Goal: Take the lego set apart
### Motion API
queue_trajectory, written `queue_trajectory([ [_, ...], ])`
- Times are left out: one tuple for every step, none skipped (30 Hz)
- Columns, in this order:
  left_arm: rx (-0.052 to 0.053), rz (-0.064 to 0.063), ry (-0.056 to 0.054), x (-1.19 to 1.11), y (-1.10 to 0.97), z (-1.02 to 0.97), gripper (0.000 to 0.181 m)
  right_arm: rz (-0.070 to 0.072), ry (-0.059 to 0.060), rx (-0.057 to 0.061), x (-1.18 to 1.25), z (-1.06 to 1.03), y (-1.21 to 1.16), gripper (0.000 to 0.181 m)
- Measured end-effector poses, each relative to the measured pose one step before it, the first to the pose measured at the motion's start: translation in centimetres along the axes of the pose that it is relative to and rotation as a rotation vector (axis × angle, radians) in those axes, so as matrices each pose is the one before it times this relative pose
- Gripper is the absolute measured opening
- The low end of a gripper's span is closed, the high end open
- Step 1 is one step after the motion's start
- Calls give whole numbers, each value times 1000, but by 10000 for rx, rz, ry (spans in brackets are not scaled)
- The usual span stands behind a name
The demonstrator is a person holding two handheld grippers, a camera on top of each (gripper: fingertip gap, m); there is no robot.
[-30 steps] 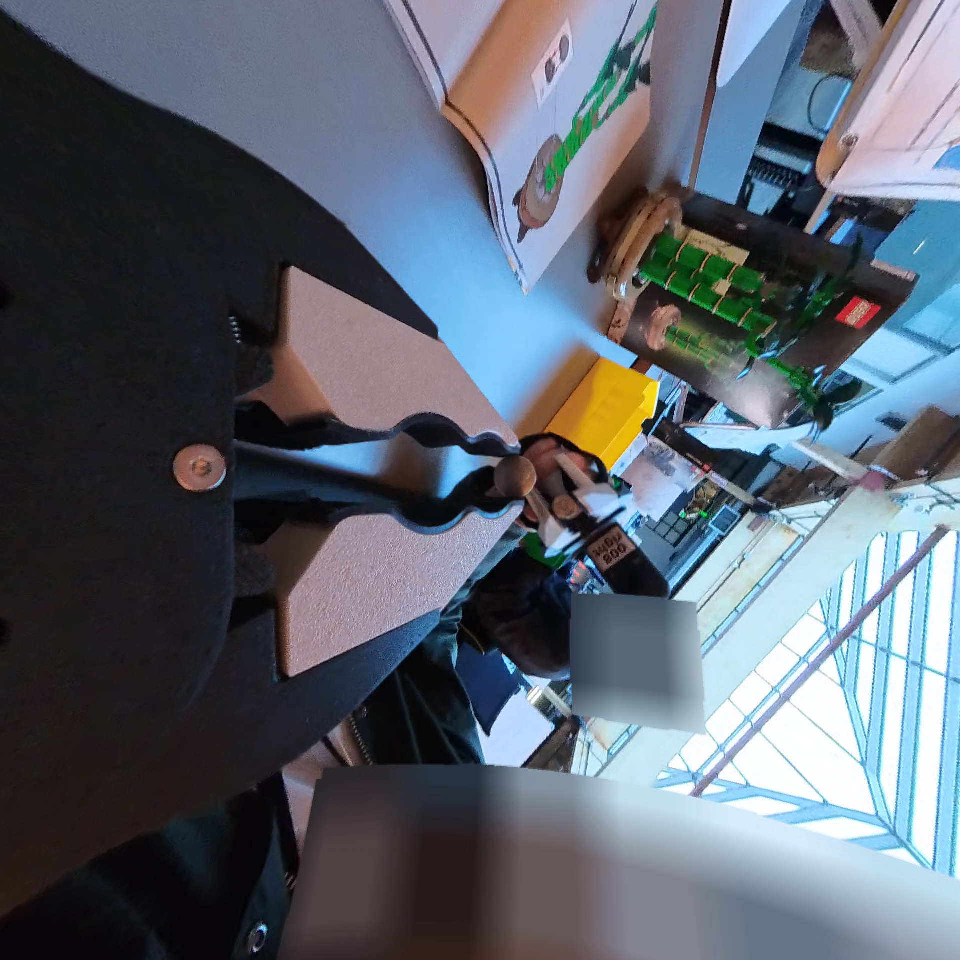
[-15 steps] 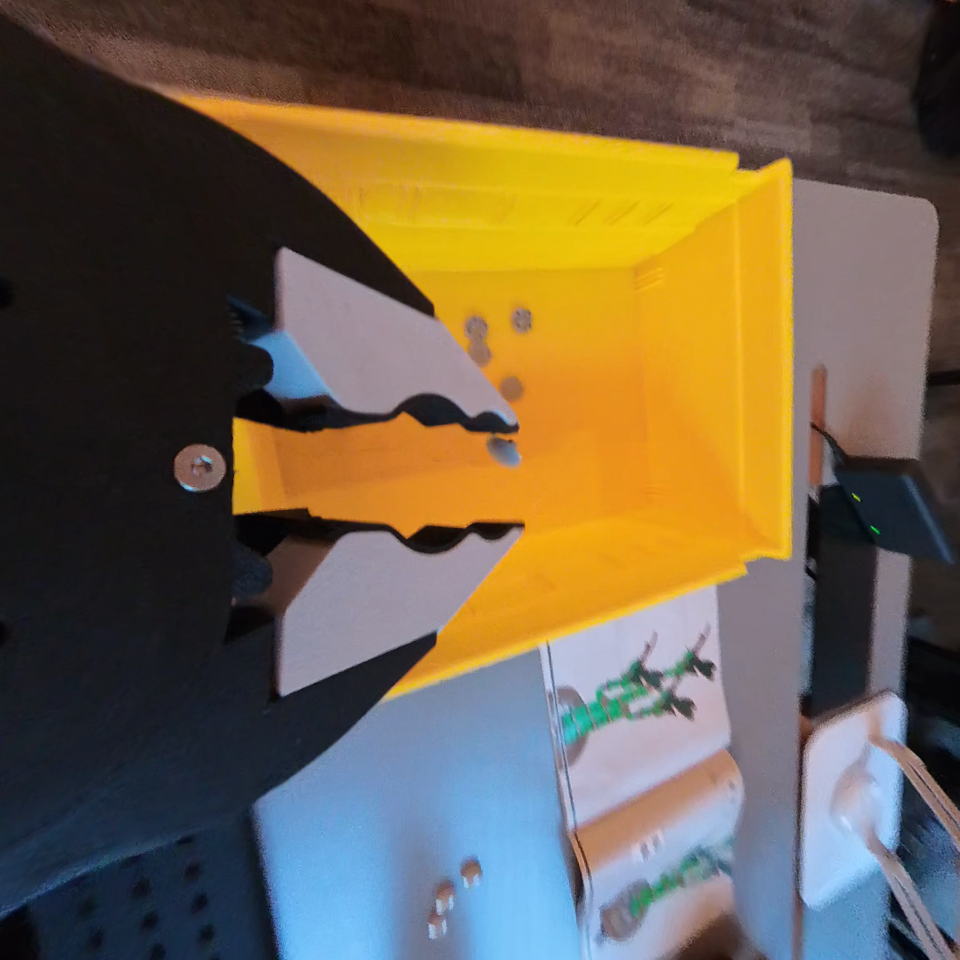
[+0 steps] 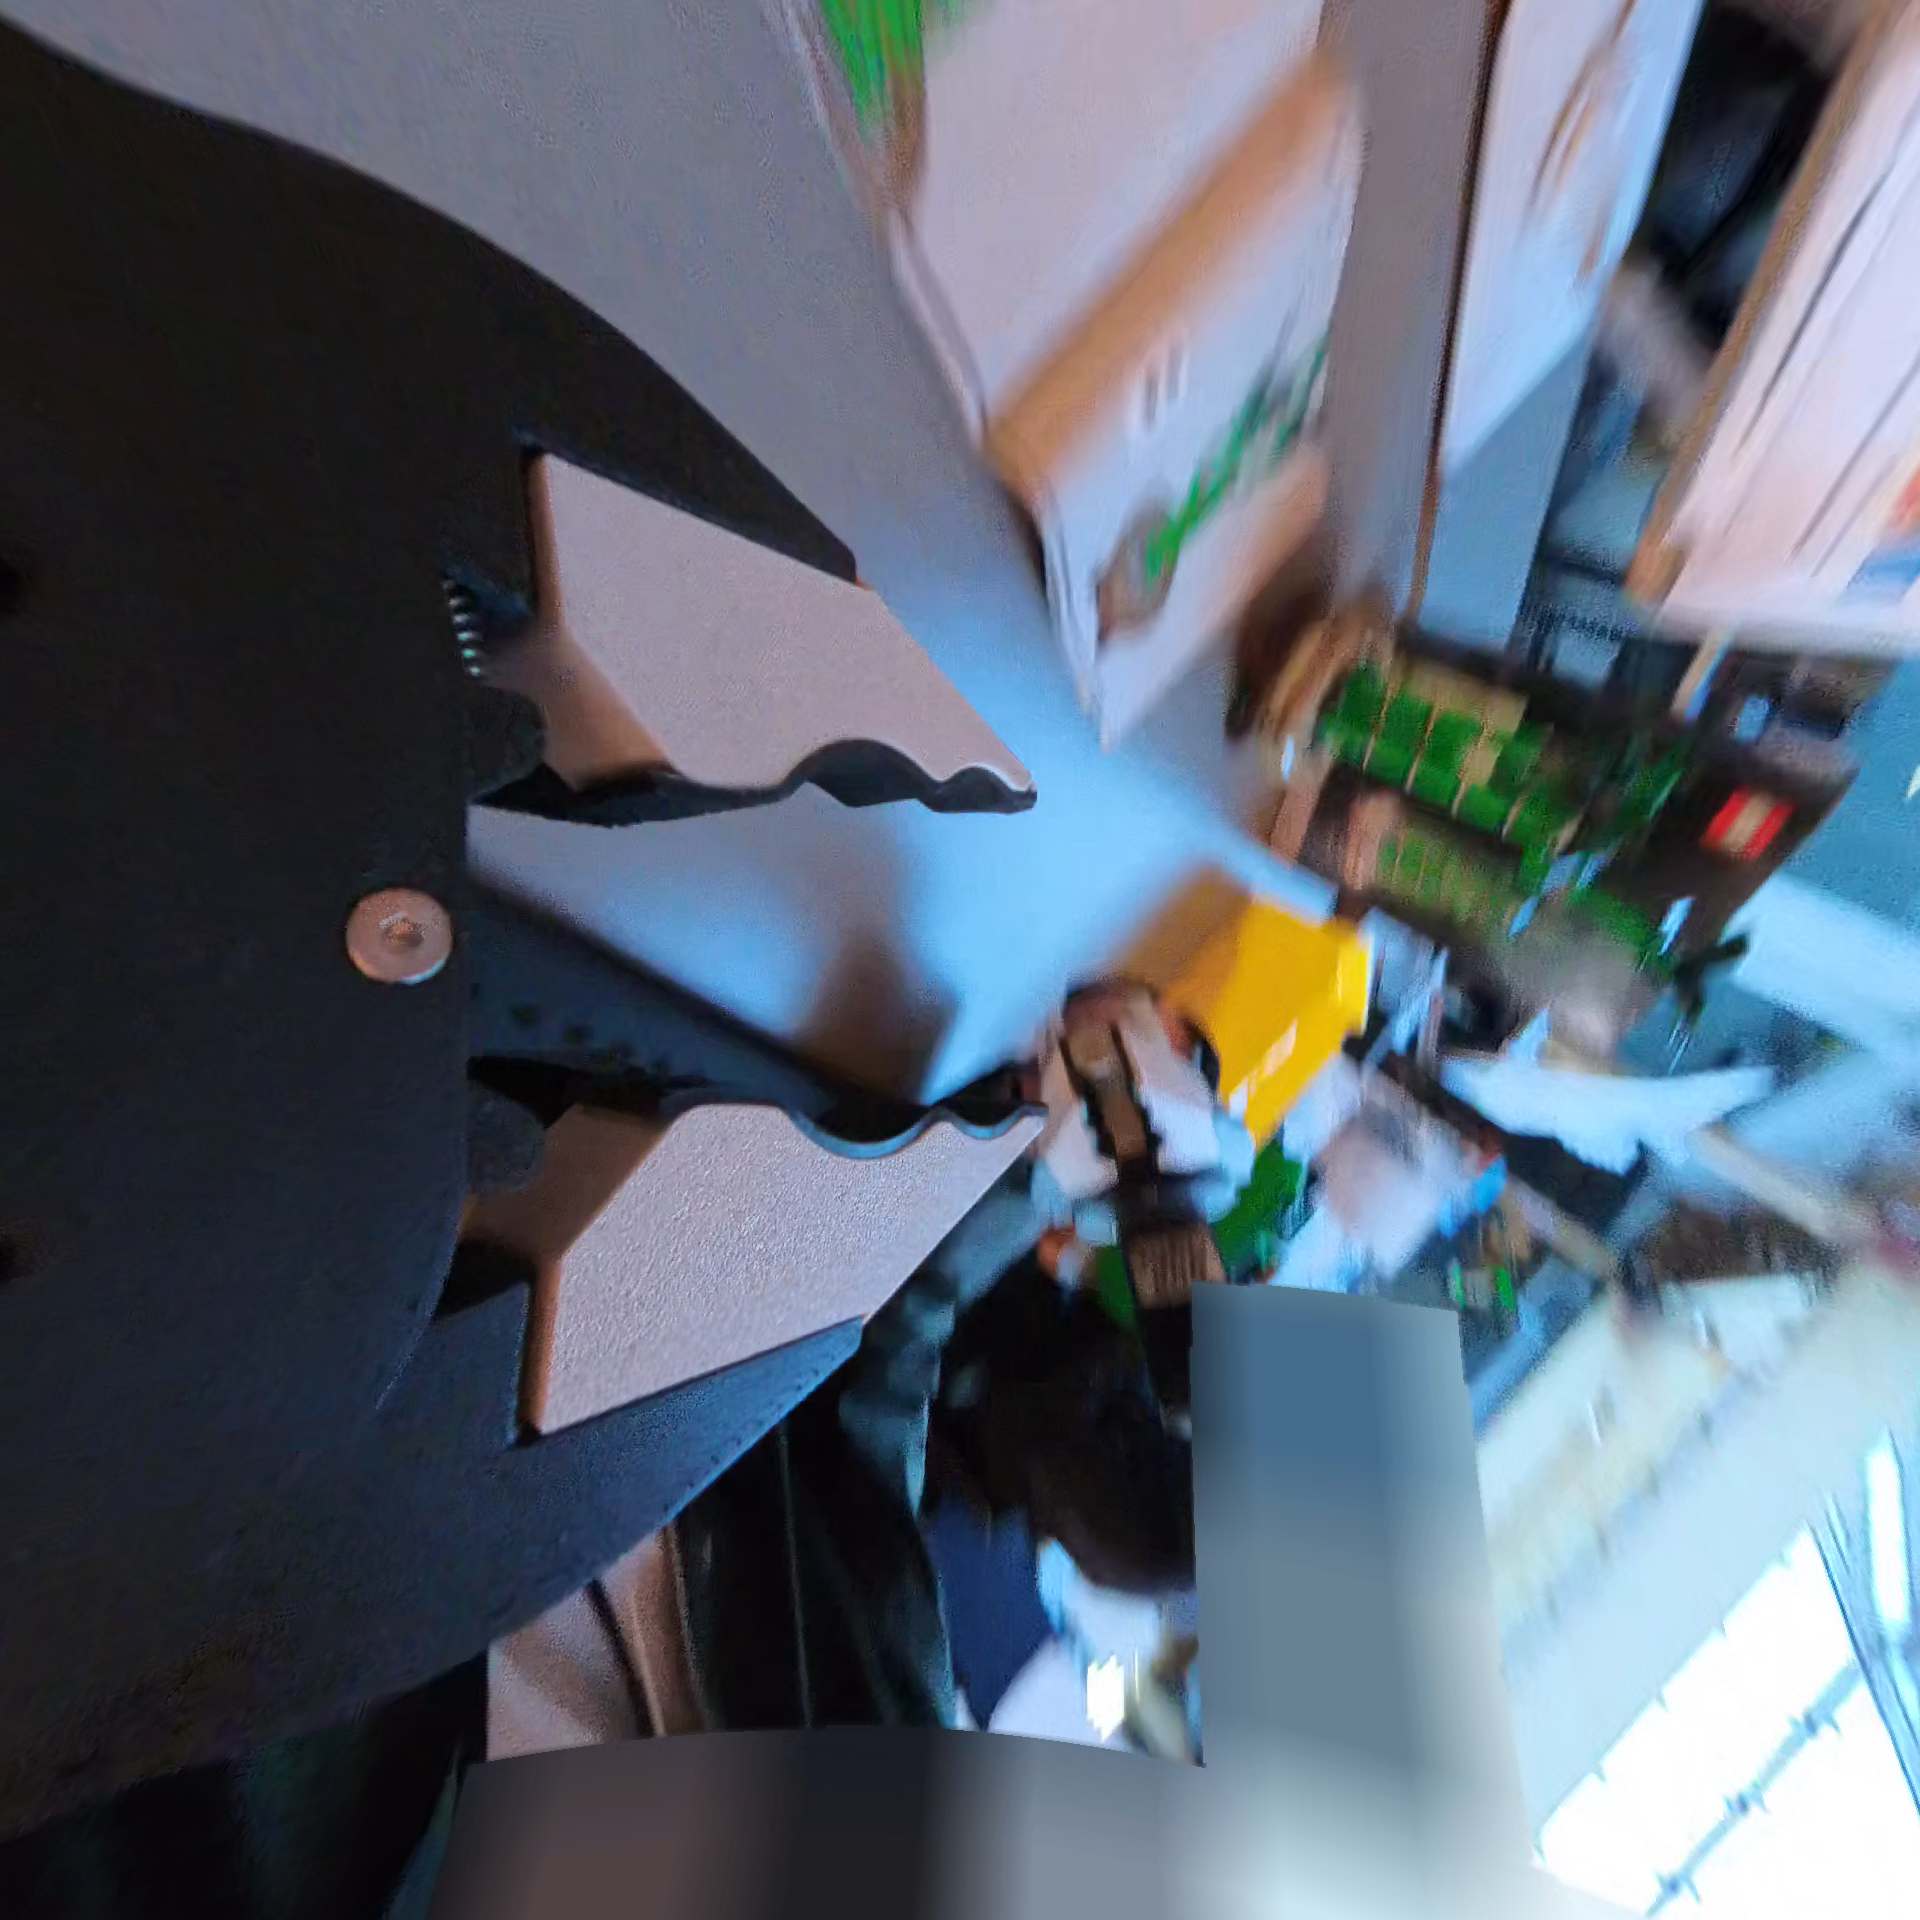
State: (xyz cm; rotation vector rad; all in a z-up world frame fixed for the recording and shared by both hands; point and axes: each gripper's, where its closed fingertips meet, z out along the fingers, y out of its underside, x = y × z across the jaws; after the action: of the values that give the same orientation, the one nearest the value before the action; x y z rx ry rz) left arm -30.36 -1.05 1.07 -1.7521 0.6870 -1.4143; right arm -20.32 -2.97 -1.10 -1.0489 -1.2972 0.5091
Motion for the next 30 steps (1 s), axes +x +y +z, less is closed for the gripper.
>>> queue_trajectory([
  [-148,-496,1057,1308,995,2291,54,-62,-126,220,-391,69,-486,15],
  [-227,-334,1002,885,949,2055,53,-26,-42,153,-183,27,-358,15],
  [-295,-251,763,422,821,1714,54,-100,-27,112,-143,-8,-262,15],
  [-174,-218,501,120,533,1373,54,-115,-44,2,-149,-9,-64,15],
  [46,-150,516,339,152,1023,50,-82,12,-84,-31,17,103,15],
  [81,-143,376,227,4,705,43,-96,-15,-27,-80,11,22,15],
  [12,-88,28,-245,34,443,39,-63,-42,9,-98,27,-71,15],
  [-34,44,-121,-384,61,266,39,-29,-4,42,-31,23,-139,15],
  [-52,51,-152,-359,78,145,39,-30,6,46,-27,14,-139,14],
  [-55,50,-138,-282,82,73,38,-50,-17,3,-64,10,-83,14],
  [-30,80,-102,-173,88,53,37,-71,20,-15,-19,18,-37,15],
  [-49,57,-111,-176,135,50,36,-81,-14,-34,-70,37,3,15],
  [-58,27,-80,-144,162,90,36,-72,-33,-64,-126,74,47,15],
  [-60,-15,5,-35,157,135,36,-83,-9,-68,-91,85,71,15],
  [-84,-19,104,122,194,160,27,-87,-15,-68,-124,94,84,15],
  [-64,53,227,357,147,156,15,-56,22,-96,-45,82,158,15],
  [3,51,-77,-59,9,66,14,-55,79,-55,48,21,145,15],
  [3,118,-252,-257,-37,-10,14,-20,81,-111,96,55,244,15],
  [-42,143,-289,-287,-9,-45,13,-2,59,-115,62,92,266,15],
  [-15,117,-231,-186,-47,-59,13,9,84,-32,81,89,124,15],
  [57,68,-133,-22,-126,-121,13,51,127,54,124,89,-31,16],
  [116,-3,-69,78,-240,-265,13,112,133,108,161,81,-136,21],
  [167,-25,-82,101,-359,-471,13,139,143,114,183,56,-160,28],
  [240,8,-99,158,-553,-739,13,140,128,97,183,-10,-132,32],
  [275,56,-170,192,-765,-1090,14,139,120,103,212,-54,-88,34],
  [319,229,-309,192,-1040,-1505,14,133,55,53,168,-78,8,34],
  [341,463,-592,-76,-1287,-1939,14,136,57,1,224,-84,128,34],
  [266,693,-976,-655,-1443,-2330,14,130,93,-53,297,-62,249,34],
  [96,873,-1373,-1516,-1435,-2671,14,93,95,-101,287,-38,333,34],
  [-162,990,-1805,-2687,-1163,-2909,14,45,56,-135,199,2,416,33],
])
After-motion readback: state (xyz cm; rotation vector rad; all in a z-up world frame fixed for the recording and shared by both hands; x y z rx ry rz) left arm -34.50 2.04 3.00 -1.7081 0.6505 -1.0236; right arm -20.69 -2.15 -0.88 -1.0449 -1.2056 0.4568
